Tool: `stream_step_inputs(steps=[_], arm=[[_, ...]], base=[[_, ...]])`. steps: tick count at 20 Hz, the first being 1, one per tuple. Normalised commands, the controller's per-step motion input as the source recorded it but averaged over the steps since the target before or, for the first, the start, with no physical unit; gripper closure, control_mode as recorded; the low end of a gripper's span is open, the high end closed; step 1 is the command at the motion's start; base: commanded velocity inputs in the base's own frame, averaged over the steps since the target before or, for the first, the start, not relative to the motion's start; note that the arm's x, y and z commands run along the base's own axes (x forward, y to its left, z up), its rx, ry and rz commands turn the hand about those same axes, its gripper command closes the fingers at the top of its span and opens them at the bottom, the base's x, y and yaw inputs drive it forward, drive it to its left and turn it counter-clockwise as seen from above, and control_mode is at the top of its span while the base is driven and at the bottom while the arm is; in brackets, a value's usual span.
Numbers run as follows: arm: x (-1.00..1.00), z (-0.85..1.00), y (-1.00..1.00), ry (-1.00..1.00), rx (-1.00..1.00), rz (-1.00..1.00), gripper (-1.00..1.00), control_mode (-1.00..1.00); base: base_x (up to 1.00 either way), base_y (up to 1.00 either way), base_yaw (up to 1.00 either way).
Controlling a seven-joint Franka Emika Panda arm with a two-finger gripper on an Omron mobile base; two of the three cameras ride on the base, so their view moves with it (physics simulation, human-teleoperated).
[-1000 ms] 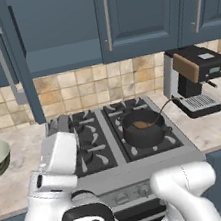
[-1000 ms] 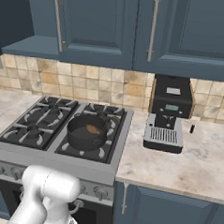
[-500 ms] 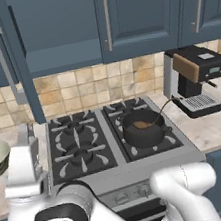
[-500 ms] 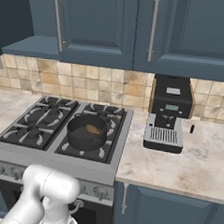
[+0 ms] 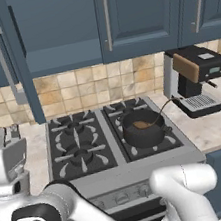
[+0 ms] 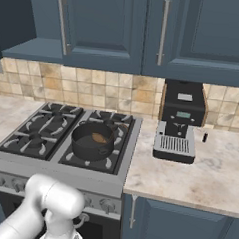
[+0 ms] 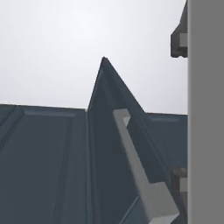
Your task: Open the cabinet and move the ladle to the pot. Then close the cabinet.
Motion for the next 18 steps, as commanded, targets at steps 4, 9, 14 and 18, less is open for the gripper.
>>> stream_step_inputs(steps=[4,9,14,18], arm=[[0.28,-0.24,0.32,0.00,0.01,-0.02,-1.00,-1.00],[0.47,-0.16,0.29,0.01,0.08,-0.01,-1.00,-1.00],[0.53,-0.03,0.23,0.00,0.13,0.00,-1.00,-1.00],[0.43,-0.01,0.24,0.00,0.15,0.00,-1.00,-1.00]], base=[[0.00,0.00,0.00],[0.00,0.00,0.00],[0.00,0.00,0.00],[0.00,0.00,0.00]])
